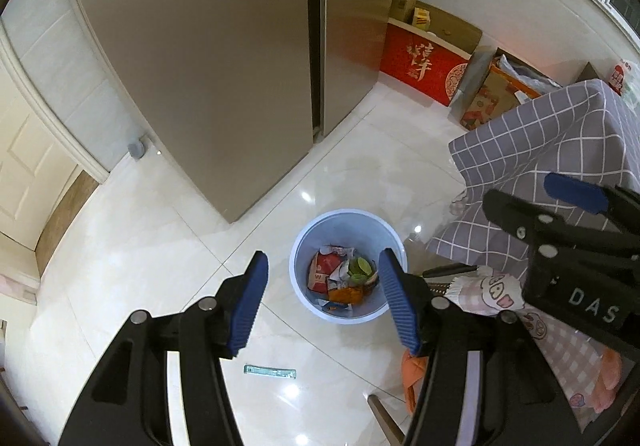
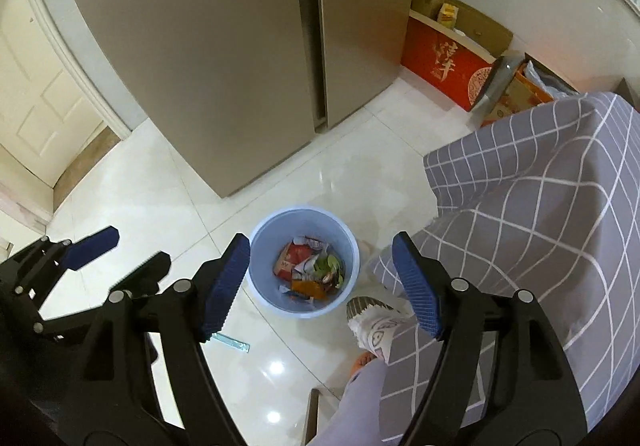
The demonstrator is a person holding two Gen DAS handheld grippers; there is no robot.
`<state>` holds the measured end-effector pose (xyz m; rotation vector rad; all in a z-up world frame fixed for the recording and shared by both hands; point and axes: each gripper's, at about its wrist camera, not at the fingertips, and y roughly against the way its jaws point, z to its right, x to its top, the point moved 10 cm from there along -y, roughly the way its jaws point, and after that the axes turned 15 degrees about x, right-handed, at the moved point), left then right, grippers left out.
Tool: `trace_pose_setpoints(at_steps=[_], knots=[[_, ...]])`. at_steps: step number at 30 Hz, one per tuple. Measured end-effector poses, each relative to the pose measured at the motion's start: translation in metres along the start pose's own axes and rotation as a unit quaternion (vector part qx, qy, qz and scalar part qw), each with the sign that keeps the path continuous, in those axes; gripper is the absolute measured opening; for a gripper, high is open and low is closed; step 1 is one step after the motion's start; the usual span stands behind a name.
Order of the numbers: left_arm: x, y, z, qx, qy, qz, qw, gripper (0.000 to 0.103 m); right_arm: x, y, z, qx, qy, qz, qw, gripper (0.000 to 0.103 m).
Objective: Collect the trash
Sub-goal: 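Move both grippers back over the table toward the remaining trash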
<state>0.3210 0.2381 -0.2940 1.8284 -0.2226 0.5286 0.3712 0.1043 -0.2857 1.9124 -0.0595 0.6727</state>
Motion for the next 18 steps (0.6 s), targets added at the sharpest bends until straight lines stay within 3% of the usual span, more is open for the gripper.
trace_pose_setpoints(at_steps=[11, 18], knots=[[0.005, 0.025, 0.005, 0.001, 0.004, 0.020, 0.9998, 0.057, -0.009, 0.017, 0.009, -0.004, -0.004, 0.004, 1.000, 0.073], [0.019, 0.065, 0.008, 0.009, 0.008, 0.057, 0.9983, 0.057, -0.001, 0.058, 0.006, 0.007, -0.002, 0.047, 0.999, 0.073]])
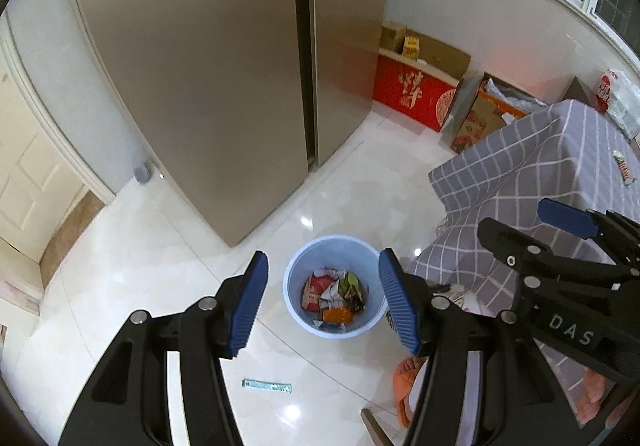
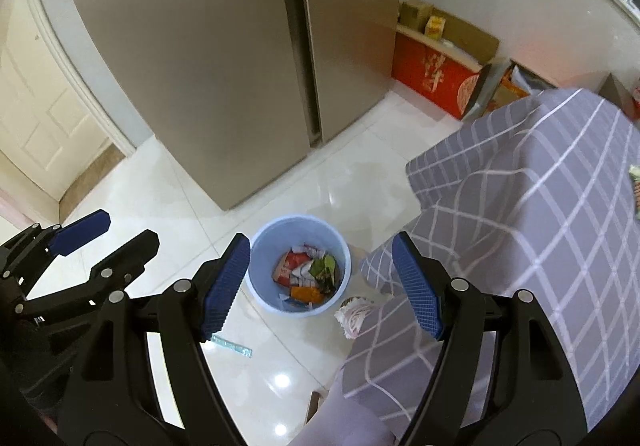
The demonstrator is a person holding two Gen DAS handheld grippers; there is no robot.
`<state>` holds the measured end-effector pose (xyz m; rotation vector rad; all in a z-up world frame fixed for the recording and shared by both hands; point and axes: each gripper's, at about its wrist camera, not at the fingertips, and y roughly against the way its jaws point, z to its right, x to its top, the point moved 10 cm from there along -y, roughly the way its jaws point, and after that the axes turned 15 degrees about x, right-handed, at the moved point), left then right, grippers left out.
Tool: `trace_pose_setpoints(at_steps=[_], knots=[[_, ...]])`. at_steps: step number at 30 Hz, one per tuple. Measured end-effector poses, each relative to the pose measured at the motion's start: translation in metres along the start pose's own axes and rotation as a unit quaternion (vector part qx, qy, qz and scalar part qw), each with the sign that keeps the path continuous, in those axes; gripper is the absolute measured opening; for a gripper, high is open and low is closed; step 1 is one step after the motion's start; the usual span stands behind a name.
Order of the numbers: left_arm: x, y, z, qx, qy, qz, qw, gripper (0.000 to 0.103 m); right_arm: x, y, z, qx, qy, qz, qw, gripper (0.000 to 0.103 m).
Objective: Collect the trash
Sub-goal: 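Move both grippers back over the table toward the remaining trash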
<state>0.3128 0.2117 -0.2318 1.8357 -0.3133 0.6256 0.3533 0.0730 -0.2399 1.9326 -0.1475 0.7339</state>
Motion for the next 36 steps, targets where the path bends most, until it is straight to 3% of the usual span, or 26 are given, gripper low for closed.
trace_pose_setpoints(at_steps=[5, 14, 27, 36], knots=[[0.018, 0.041, 0.006, 0.031, -0.009, 0.046, 0.9984, 0.057, 0.012, 0.040, 0.003, 0.015, -0.001, 0.044, 0.999, 0.073], [0.041, 0.099, 0.062, 0.014, -0.034, 0.103, 0.9940, 0.060, 0.018, 0.110, 0.050, 0.000, -0.016, 0.100, 0.995, 0.073], [0.050, 0.157, 0.209, -0.062, -0.109, 0.147, 0.9812, 0.070, -0.011, 0.215, 0.202, -0.094, -0.090, 0.156, 0.979, 0.073], [0.036, 0.168, 0.310, -0.118, -0.157, 0.124, 0.9726, 0.078, -0.047, 0.259, 0.305, -0.173, -0.112, 0.134, 0.969, 0.082]])
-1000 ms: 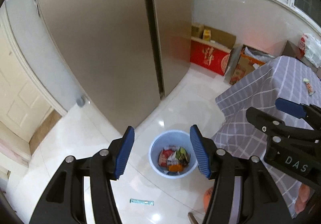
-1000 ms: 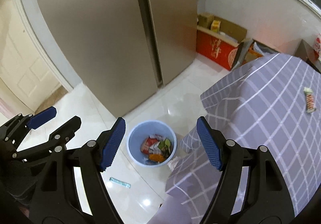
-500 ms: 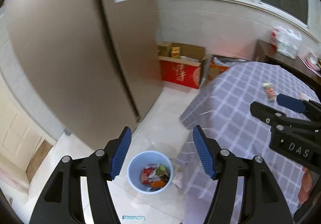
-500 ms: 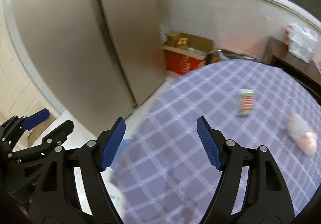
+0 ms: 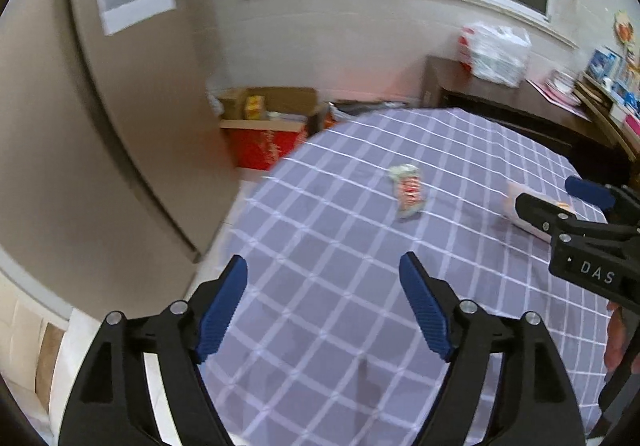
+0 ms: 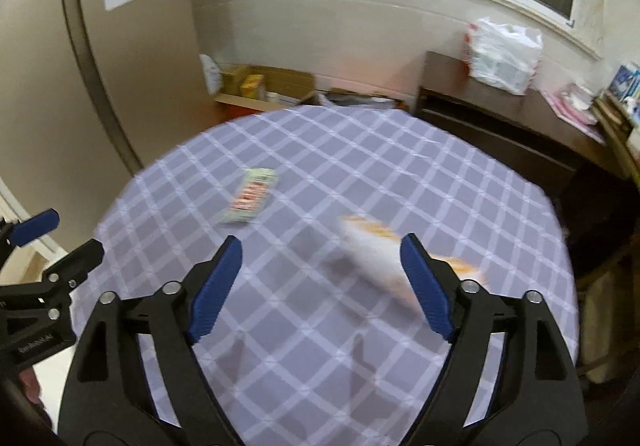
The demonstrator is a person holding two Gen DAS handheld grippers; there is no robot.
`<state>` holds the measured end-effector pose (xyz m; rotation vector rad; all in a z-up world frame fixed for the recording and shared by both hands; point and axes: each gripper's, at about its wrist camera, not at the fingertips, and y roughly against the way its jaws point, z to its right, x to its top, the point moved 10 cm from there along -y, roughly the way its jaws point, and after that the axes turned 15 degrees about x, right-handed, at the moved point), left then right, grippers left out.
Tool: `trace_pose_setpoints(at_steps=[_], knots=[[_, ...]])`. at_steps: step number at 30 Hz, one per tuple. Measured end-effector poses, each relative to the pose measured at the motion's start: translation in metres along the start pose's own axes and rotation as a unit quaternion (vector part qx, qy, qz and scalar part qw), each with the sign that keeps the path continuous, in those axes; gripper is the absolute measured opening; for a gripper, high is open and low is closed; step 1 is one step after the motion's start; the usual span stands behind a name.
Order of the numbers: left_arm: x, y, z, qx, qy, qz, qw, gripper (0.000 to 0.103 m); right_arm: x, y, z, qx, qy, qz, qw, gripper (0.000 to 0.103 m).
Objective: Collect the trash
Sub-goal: 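Move both grippers back over the table toward the remaining trash, then grasp the plastic food bag with the right gripper while the left grasps the red-white snack stick, then carry the food bag and snack stick over the blue bucket with both grippers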
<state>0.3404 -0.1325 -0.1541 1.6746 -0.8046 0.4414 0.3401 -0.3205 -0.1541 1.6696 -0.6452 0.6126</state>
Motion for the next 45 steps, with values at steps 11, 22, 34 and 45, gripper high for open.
trace_pose_setpoints(at_steps=[11, 22, 34, 45], knots=[[0.006, -0.060, 0.072, -0.048, -0.024, -0.069, 0.9962, 0.079, -0.030, -0.045, 0.058, -0.015, 0.039, -0.083, 0.996, 0.086], [0.038, -0.112, 0.105, -0.048, -0.054, -0.077, 0.9944, 0.055, -0.009, -0.062, 0.080, 0.001, -0.028, -0.063, 0.998, 0.056], [0.040, -0.104, 0.098, -0.070, -0.060, -0.065, 0.9936, 0.009, -0.004, -0.070, 0.077, 0.005, -0.046, -0.066, 0.997, 0.056], [0.028, -0.083, 0.082, -0.074, -0.049, -0.055, 0.9945, 0.009, -0.004, -0.049, 0.056, 0.008, -0.036, -0.055, 0.998, 0.056]])
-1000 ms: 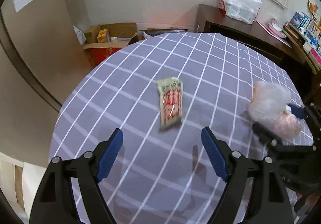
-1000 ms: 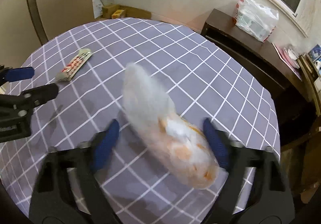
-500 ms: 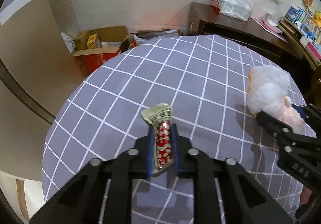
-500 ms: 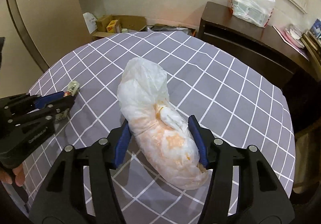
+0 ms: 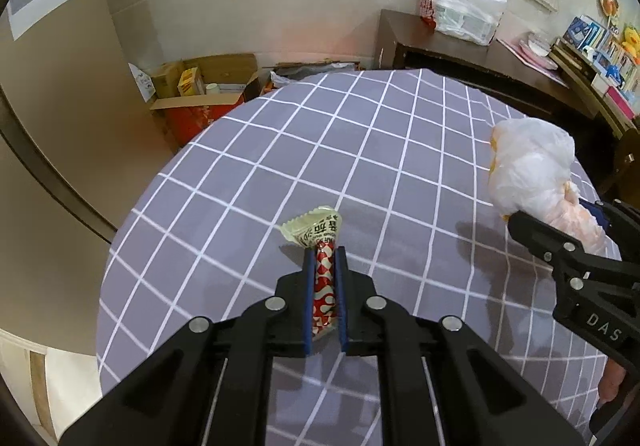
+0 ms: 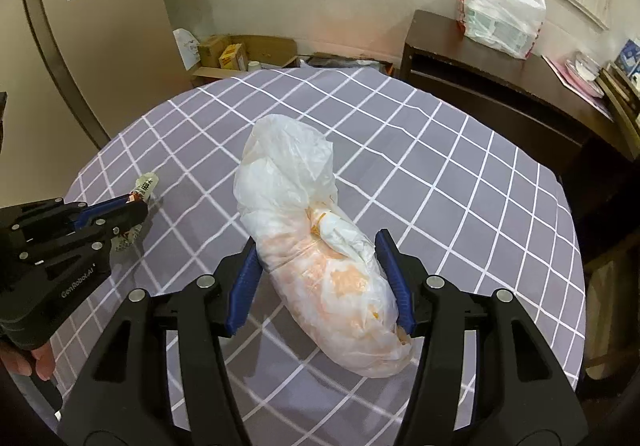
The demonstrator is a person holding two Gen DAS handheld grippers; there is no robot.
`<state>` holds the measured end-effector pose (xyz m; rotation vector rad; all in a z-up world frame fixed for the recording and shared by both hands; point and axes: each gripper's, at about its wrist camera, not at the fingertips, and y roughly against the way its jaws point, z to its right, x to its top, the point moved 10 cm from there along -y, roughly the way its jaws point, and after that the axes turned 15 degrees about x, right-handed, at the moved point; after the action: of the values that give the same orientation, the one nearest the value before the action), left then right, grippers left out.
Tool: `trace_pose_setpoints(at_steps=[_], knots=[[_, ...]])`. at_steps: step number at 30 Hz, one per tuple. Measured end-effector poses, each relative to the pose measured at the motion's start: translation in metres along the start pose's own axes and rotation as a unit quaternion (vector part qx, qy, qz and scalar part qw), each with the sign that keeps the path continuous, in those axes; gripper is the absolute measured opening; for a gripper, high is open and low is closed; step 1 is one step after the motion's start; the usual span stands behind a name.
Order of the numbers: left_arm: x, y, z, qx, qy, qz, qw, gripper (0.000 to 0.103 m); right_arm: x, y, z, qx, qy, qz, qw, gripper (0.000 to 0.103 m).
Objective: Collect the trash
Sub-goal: 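Carry the food bag and snack stick over the blue bucket with both grippers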
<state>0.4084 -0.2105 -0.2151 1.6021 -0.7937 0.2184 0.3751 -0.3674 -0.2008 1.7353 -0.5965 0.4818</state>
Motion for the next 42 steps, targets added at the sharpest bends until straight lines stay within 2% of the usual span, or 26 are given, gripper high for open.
trace_pose_setpoints(at_steps=[4, 11, 20, 30, 42], knots=[[-0.005, 0.009, -0.012, 0.002, 0.011, 0.005, 0.9999, 0.009, -0.002, 0.002, -0.016, 0.002, 0.009, 0.000, 1.000, 0.055], [-0.023, 0.025, -0.056, 0.018, 0.037, 0.011, 0.9991, 0.009, -0.004, -0.006, -0.057, 0.011, 0.028, -0.004, 1.000, 0.055], [-0.059, 0.038, -0.138, 0.058, 0.080, 0.009, 0.9950, 0.009, -0.004, -0.022, -0.150, 0.047, 0.079, -0.009, 0.996, 0.055], [-0.120, 0.041, -0.243, 0.113, 0.157, -0.024, 0.9810, 0.009, -0.025, -0.056, -0.265, 0.109, 0.146, -0.041, 0.982, 0.055], [-0.183, 0.023, -0.329, 0.147, 0.222, -0.074, 0.9612, 0.009, -0.053, -0.095, -0.367, 0.159, 0.194, -0.082, 0.965, 0.055]])
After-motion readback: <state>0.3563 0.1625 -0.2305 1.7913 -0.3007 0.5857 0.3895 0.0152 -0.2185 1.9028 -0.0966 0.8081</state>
